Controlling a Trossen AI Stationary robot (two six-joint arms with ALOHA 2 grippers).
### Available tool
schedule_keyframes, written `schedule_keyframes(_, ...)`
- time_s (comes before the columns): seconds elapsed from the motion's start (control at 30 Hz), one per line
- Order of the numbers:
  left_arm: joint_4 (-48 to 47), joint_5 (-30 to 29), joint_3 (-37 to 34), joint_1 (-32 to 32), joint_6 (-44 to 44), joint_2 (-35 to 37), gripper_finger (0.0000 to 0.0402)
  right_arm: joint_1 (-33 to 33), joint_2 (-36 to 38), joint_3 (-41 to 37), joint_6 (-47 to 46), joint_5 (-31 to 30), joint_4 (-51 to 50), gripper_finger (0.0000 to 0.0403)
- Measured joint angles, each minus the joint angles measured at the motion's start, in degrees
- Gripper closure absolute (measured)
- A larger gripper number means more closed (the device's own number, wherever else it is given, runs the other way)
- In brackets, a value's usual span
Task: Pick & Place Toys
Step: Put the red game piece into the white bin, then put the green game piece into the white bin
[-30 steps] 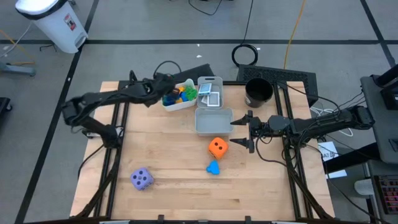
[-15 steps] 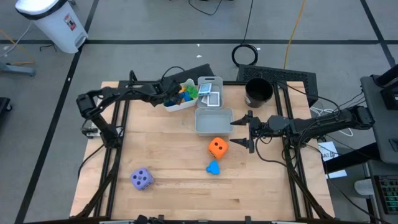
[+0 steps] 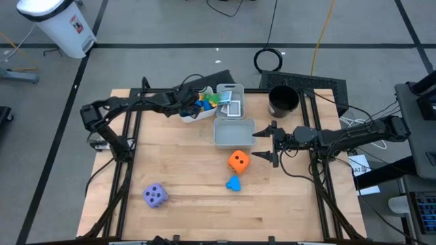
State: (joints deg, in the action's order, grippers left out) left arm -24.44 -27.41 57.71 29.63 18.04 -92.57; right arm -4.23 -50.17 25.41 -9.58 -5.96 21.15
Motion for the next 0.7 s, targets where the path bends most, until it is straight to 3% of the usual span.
schedule_keyframes(0.5,0.75,0.11,0.0,-5.1,0.46,9.55,0.01,0.0,0.0,0.0,-0.11,0.0,0.0,0.0046)
schedule_keyframes(0.7,0.85,5.7,0.0,-8.83,4.89,11.42,0.0097,0.01,0.0,0.0,-0.17,-0.14,-0.55,0.0046)
